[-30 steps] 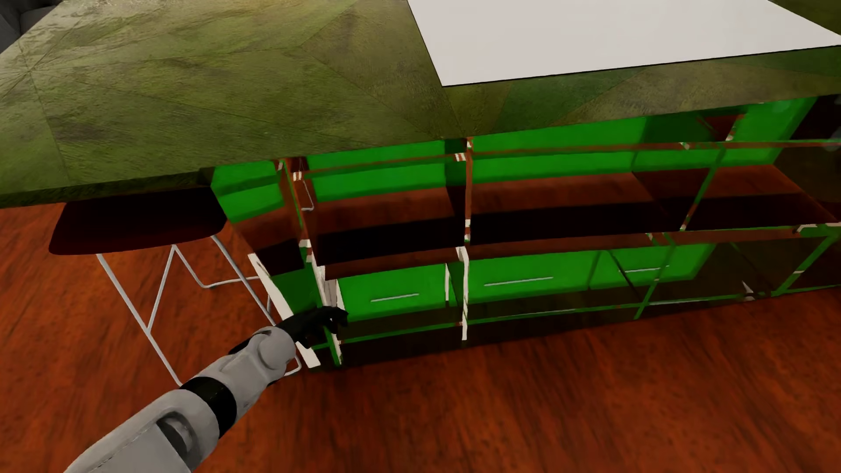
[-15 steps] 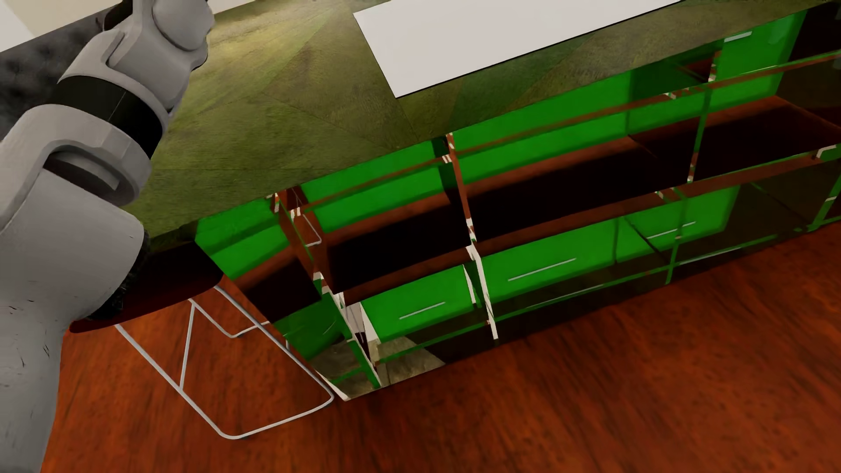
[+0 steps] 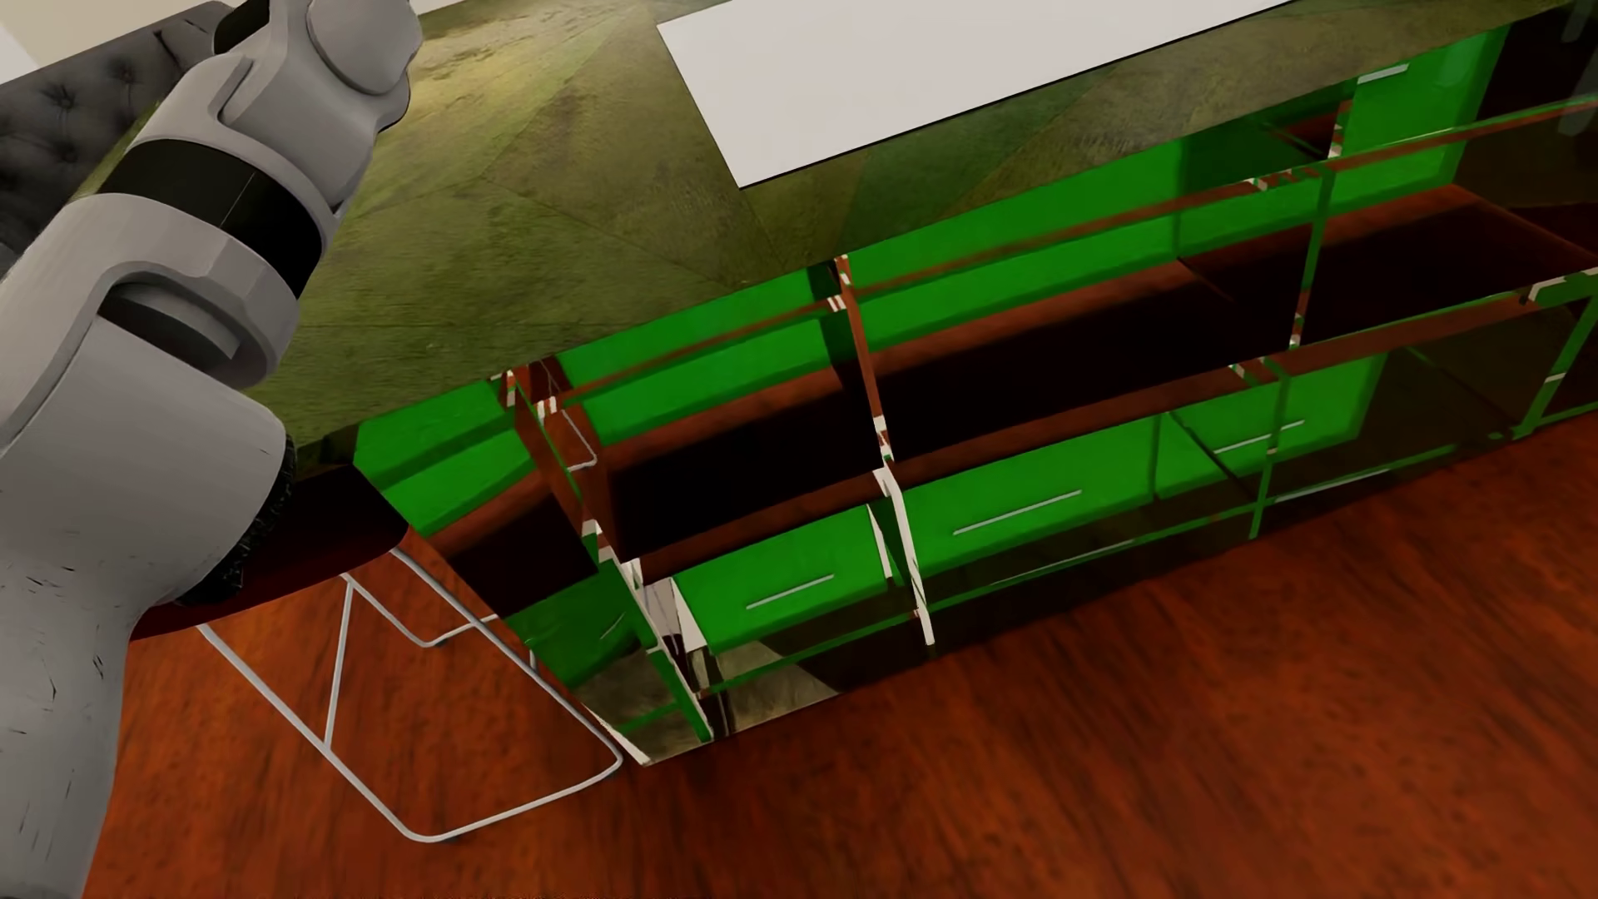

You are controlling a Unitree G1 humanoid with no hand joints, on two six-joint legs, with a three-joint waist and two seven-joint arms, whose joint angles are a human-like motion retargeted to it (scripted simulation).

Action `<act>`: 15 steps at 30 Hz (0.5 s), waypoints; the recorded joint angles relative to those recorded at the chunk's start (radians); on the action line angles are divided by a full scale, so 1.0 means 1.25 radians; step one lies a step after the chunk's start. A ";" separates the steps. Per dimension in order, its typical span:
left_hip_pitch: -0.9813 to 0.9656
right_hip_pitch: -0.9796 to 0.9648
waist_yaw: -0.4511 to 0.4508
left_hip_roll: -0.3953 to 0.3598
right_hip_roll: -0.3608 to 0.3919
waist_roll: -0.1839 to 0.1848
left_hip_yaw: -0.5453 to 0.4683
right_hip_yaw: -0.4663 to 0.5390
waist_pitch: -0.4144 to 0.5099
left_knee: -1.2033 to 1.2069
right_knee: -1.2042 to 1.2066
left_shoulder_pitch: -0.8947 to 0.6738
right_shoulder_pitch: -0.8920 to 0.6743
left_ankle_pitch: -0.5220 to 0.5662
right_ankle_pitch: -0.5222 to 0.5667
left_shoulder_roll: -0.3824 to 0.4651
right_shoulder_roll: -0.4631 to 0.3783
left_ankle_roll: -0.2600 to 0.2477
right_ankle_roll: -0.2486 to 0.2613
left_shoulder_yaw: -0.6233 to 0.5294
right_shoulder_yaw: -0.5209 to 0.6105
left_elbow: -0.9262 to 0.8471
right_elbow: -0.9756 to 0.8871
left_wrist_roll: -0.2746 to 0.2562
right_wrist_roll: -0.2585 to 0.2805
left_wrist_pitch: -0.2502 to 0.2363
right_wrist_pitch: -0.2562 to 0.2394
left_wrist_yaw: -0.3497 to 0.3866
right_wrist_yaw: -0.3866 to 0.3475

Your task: Stretch out

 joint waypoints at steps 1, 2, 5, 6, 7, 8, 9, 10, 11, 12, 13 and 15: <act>0.000 0.000 -0.001 -0.001 0.000 0.001 0.000 0.000 0.000 0.001 0.000 0.001 -0.001 -0.001 0.002 -0.001 -0.002 0.000 0.000 0.001 0.000 0.000 0.003 0.000 0.000 0.000 0.000 0.000 0.000; 0.000 0.001 -0.003 0.000 0.000 0.001 0.000 0.000 0.000 0.001 0.001 0.001 -0.002 -0.002 0.001 -0.001 -0.003 0.000 0.000 0.000 0.001 -0.001 0.006 0.000 0.000 0.000 0.000 0.000 0.000; 0.003 -0.002 -0.003 0.000 0.001 0.000 0.000 0.000 0.000 0.004 0.020 -0.004 -0.006 0.000 -0.025 -0.002 -0.002 0.000 0.000 0.007 -0.003 -0.001 0.012 0.000 0.000 0.000 0.000 0.000 0.000; 0.004 -0.003 -0.003 0.000 0.001 -0.001 0.000 0.000 0.001 0.005 0.027 -0.006 -0.006 0.001 -0.035 -0.002 -0.003 0.000 0.000 0.007 -0.006 -0.002 0.010 0.000 0.000 0.000 0.000 0.000 0.000; 0.007 -0.002 -0.004 0.001 0.002 -0.001 0.000 0.000 0.001 0.005 0.032 -0.009 -0.006 0.002 -0.043 -0.002 -0.003 0.000 0.000 0.010 -0.008 -0.002 0.007 0.000 0.000 0.000 0.000 0.000 0.000; 0.008 -0.001 -0.004 0.001 0.002 -0.002 0.000 0.000 0.001 0.005 0.035 -0.012 -0.005 0.002 -0.048 -0.003 -0.002 0.000 0.000 0.014 -0.011 -0.003 0.005 0.000 0.000 0.000 0.000 0.000 0.000; 0.010 0.000 -0.005 0.002 0.003 -0.002 0.000 0.000 0.000 0.005 0.037 -0.015 -0.005 0.002 -0.051 -0.003 -0.001 0.000 0.000 0.013 -0.012 -0.002 0.004 0.000 0.000 0.000 0.000 0.000 0.000; 0.012 0.002 -0.006 0.002 0.003 -0.003 0.000 0.000 0.000 0.006 0.037 -0.018 -0.004 0.001 -0.052 -0.004 0.000 0.000 0.000 0.015 -0.013 -0.003 0.003 0.000 0.000 0.000 0.000 0.000 0.000; 0.013 0.003 -0.007 0.003 0.004 -0.004 0.000 0.000 0.001 0.006 0.037 -0.020 -0.004 0.001 -0.053 -0.006 0.001 0.000 0.000 0.014 -0.013 -0.003 0.003 0.000 0.000 0.000 0.000 0.000 0.000; 0.013 0.005 -0.008 0.003 0.004 -0.004 0.000 0.000 0.002 0.007 0.038 -0.021 -0.004 0.002 -0.053 -0.007 0.002 0.000 0.000 0.016 -0.011 -0.002 0.003 0.000 0.000 0.000 0.000 0.000 0.000; 0.013 0.005 -0.008 0.003 0.004 -0.005 0.000 0.000 0.001 0.008 0.037 -0.023 -0.003 0.002 -0.053 -0.008 0.003 0.000 0.000 0.021 -0.009 -0.004 0.003 0.000 0.000 0.000 0.000 0.000 0.000; 0.011 0.004 -0.008 0.003 0.004 -0.007 0.000 0.000 0.001 0.009 0.036 -0.023 -0.001 0.002 -0.051 -0.009 0.005 0.000 0.000 0.024 -0.005 -0.004 0.002 0.000 0.000 0.000 0.000 0.000 0.000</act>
